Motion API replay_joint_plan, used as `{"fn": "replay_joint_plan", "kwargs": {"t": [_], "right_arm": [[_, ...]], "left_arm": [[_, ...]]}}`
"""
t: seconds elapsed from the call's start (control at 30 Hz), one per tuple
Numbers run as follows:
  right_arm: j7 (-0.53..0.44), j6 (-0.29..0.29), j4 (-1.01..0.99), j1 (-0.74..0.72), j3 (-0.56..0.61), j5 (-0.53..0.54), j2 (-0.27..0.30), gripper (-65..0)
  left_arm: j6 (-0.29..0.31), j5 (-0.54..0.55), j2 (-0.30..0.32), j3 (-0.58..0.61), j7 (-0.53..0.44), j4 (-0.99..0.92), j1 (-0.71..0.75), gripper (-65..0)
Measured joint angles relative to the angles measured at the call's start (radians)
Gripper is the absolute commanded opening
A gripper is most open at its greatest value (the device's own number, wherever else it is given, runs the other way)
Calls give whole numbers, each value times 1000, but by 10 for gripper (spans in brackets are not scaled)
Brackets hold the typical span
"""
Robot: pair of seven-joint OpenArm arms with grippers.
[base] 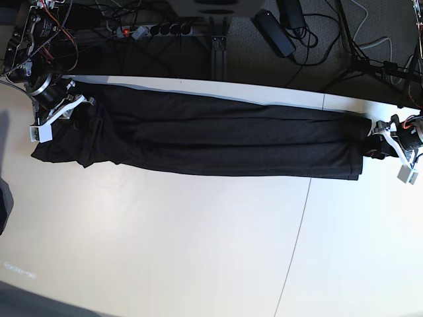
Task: Fold the T-shirt properly
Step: 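Hold the strip ends with both grippers and straighten it, then hold both strip ends and pull them apart to tension the strip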
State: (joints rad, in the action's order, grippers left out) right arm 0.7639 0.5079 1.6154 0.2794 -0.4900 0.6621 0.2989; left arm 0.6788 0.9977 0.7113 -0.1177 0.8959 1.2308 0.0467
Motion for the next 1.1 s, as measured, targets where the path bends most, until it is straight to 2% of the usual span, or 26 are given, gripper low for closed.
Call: {"fn": "replay_joint_plan", "kwargs": {"t": [0.07, 0.13, 0.2, 0.3, 0.57, 0.7, 0.8, 1.1], "right_arm": [[0, 0, 0, 0, 0, 1, 0, -650], [0, 0, 0, 0, 0, 3, 0, -650], [0, 0, 0, 0, 0, 3, 0, -650], [0, 0, 0, 0, 0, 11, 0, -650], [0, 0, 0, 0, 0, 22, 0, -650], [0, 0, 0, 0, 0, 21, 0, -650], [0, 0, 0, 0, 0, 22, 0, -650], [0, 0, 0, 0, 0, 22, 0, -650]], "left_arm": [[-6, 7, 1, -73, -1, 0, -13, -330], [-8, 84, 7, -142, 37, 0, -20, -330], [-8, 128, 21, -161, 101, 0, -19, -330], [-3, 186, 19, -157, 119, 0, 16, -330], [3, 197, -49, -143, 126, -1, 69, -329], [3, 180, -52, -141, 103, -1, 69, -227], [3, 150, -53, -140, 82, -1, 69, -226], [3, 148, -60, -137, 80, -1, 69, -225]]}}
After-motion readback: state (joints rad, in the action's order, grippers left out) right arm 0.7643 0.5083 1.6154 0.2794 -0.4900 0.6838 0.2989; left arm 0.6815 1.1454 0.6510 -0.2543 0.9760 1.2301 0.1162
